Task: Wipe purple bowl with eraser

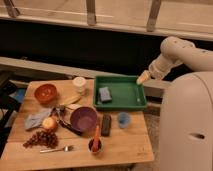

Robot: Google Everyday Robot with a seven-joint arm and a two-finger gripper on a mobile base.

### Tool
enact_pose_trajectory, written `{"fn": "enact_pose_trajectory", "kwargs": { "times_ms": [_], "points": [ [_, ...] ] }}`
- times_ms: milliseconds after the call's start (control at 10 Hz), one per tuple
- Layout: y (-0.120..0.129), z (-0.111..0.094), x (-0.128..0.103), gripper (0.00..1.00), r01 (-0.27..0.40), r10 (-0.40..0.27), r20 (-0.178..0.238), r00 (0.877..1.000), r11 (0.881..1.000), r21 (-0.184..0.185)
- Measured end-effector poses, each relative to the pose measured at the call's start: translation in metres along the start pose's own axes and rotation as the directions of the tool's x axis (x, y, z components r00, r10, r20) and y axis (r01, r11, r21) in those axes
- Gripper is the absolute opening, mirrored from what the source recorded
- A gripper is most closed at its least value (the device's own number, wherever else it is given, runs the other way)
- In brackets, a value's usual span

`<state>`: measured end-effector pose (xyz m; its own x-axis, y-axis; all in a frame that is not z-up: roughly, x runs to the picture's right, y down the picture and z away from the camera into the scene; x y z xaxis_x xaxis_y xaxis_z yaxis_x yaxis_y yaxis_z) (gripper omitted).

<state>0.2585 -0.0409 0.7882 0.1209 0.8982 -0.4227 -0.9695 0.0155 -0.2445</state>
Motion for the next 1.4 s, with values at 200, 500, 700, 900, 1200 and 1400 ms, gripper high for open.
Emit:
{"fn": "enact_pose_trajectory", "kwargs": {
  "times_ms": [200, 500, 700, 900, 1200, 1400],
  "points": [
    [-0.004, -0.003, 0.003, 0.70, -0.017, 0.017, 0.005, 1.000, 1.000, -0.026],
    [0.009, -0.001, 0.009, 0.70, 0.005, -0.005, -0.005, 1.000, 0.999, -0.046],
    [0.037, 0.004, 0.020, 0.70, 0.051, -0.052, -0.020, 0.998, 0.997, -0.065],
    [0.065, 0.005, 0.034, 0.70, 0.099, -0.101, -0.018, 0.995, 0.992, -0.072],
    [0.114, 0.014, 0.041, 0.70, 0.192, -0.195, -0.029, 0.980, 0.977, -0.092],
    [0.143, 0.019, 0.060, 0.70, 0.308, -0.319, -0.064, 0.946, 0.941, -0.138]
  ]
}}
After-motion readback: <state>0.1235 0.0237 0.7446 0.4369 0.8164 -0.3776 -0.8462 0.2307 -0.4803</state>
